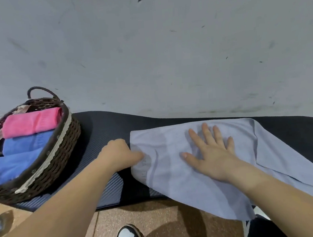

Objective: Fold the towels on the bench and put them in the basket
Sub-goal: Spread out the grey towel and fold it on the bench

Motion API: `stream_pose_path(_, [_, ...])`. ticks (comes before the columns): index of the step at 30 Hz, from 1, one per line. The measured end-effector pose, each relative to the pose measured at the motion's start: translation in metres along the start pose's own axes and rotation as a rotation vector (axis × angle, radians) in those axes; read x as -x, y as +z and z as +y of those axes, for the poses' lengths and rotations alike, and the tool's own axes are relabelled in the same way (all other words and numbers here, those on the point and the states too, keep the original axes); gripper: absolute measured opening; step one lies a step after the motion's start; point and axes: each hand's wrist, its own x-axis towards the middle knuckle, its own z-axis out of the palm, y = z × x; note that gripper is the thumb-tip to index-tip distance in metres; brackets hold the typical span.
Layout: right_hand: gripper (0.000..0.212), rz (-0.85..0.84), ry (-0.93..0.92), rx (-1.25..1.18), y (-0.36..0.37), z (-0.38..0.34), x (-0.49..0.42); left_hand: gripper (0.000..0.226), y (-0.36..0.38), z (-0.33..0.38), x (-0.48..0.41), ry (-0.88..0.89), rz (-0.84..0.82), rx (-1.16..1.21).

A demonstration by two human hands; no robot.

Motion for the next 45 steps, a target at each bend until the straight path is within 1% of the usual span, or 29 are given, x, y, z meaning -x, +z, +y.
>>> stream_pose_path(2, [0.082, -0.093, -0.051, 0.040, 0.011, -0.019, 0.007, 0.026, 0.004, 0.007, 0.004, 0.054, -0.070, 0.024])
stream_pose_path(4, [0.082, -0.164, -0.059, 0.100, 0.021, -0.027, 0.007, 0.017, 0.005, 0.011, 0.007, 0.129, -0.057, 0.051])
stream_pose_path(5, [0.082, -0.173, -0.054, 0.115, 0.024, -0.029, 0.005, 0.014, 0.005, 0.010, 0.008, 0.162, -0.030, 0.124])
stream_pose_path(8, [0.081, -0.140, -0.025, 0.087, 0.027, -0.028, -0.005, 0.019, 0.000, 0.011, 0.013, 0.210, 0.052, 0.416])
stream_pose_path(11, [0.080, -0.077, -0.017, 0.007, 0.026, -0.029, -0.014, 0.018, -0.006, 0.019, 0.018, 0.259, 0.144, 0.649])
stream_pose_path(13, [0.079, -0.044, -0.009, -0.066, 0.023, -0.031, -0.019, 0.017, -0.010, 0.024, 0.017, 0.245, 0.221, 0.741])
stream_pose_path(14, [0.078, -0.036, 0.001, -0.093, 0.022, -0.032, -0.022, 0.019, -0.012, 0.025, 0.016, 0.212, 0.232, 0.729])
stream_pose_path(15, [0.078, -0.031, 0.010, -0.103, 0.021, -0.032, -0.024, 0.025, -0.015, 0.025, 0.016, 0.165, 0.201, 0.692])
stream_pose_path(16, [0.078, -0.027, 0.017, -0.096, 0.020, -0.032, -0.026, 0.035, -0.017, 0.022, 0.017, 0.104, 0.120, 0.648])
stream_pose_path(17, [0.077, -0.021, 0.020, -0.079, 0.020, -0.033, -0.028, 0.043, -0.019, 0.020, 0.019, 0.045, 0.000, 0.599])
stream_pose_path(18, [0.077, -0.018, 0.024, -0.056, 0.020, -0.033, -0.029, 0.045, -0.019, 0.016, 0.021, 0.013, -0.129, 0.541])
stream_pose_path(19, [0.077, -0.017, 0.029, -0.034, 0.021, -0.033, -0.030, 0.042, -0.019, 0.012, 0.024, 0.018, -0.244, 0.467])
stream_pose_path(20, [0.077, -0.019, 0.033, -0.017, 0.021, -0.034, -0.031, 0.037, -0.018, 0.008, 0.025, 0.052, -0.324, 0.390])
stream_pose_path(21, [0.077, -0.020, 0.038, -0.008, 0.021, -0.035, -0.031, 0.034, -0.016, 0.005, 0.027, 0.109, -0.364, 0.353])
stream_pose_path(22, [0.077, -0.020, 0.043, -0.005, 0.021, -0.036, -0.032, 0.030, -0.014, 0.003, 0.026, 0.171, -0.358, 0.367])
stream_pose_path(24, [0.077, -0.020, 0.053, -0.009, 0.021, -0.037, -0.033, 0.022, -0.016, -0.001, 0.024, 0.244, -0.241, 0.484])
stream_pose_path(26, [0.076, -0.016, 0.062, -0.051, 0.019, -0.038, -0.033, 0.030, -0.022, -0.003, 0.023, 0.275, -0.107, 0.611])
stream_pose_path(28, [0.075, -0.010, 0.072, -0.105, 0.017, -0.039, -0.034, 0.030, -0.027, -0.004, 0.025, 0.274, -0.039, 0.698])
stream_pose_path(29, [0.075, -0.009, 0.074, -0.119, 0.016, -0.039, -0.034, 0.028, -0.029, -0.004, 0.025, 0.255, -0.015, 0.688])
stream_pose_path(30, [0.075, -0.009, 0.072, -0.123, 0.016, -0.039, -0.034, 0.026, -0.028, -0.006, 0.025, 0.222, 0.006, 0.620])
stream_pose_path(31, [0.076, -0.005, 0.066, -0.119, 0.017, -0.039, -0.034, 0.025, -0.027, -0.007, 0.025, 0.176, 0.008, 0.520])
stream_pose_path(33, [0.077, 0.010, 0.048, -0.101, 0.019, -0.038, -0.033, 0.024, -0.024, -0.013, 0.025, 0.085, -0.049, 0.317])
stream_pose_path(35, [0.078, 0.010, 0.030, -0.064, 0.020, -0.037, -0.030, 0.023, -0.025, -0.019, 0.023, 0.056, -0.043, 0.086])
stream_pose_path(37, [0.080, -0.007, 0.020, -0.002, 0.019, -0.038, -0.023, 0.023, -0.025, -0.020, 0.018, 0.112, 0.072, -0.099])
stream_pose_path(38, [0.080, -0.016, 0.021, 0.022, 0.017, -0.039, -0.020, 0.023, -0.024, -0.017, 0.016, 0.154, 0.134, -0.125])
stream_pose_path(40, [0.080, -0.028, 0.030, 0.056, 0.015, -0.040, -0.012, 0.023, -0.017, -0.006, 0.012, 0.257, 0.206, -0.082])
stream_pose_path(41, [0.080, -0.033, 0.037, 0.073, 0.014, -0.039, -0.009, 0.028, -0.011, 0.002, 0.010, 0.311, 0.203, -0.053])
stream_pose_path(43, [0.081, -0.049, 0.067, 0.092, 0.011, -0.036, -0.007, 0.046, 0.003, 0.020, 0.006, 0.420, 0.145, -0.051])
stream_pose_path(45, [0.083, -0.083, 0.116, 0.077, 0.010, -0.029, -0.008, 0.059, 0.019, 0.037, 0.002, 0.497, 0.096, -0.145])
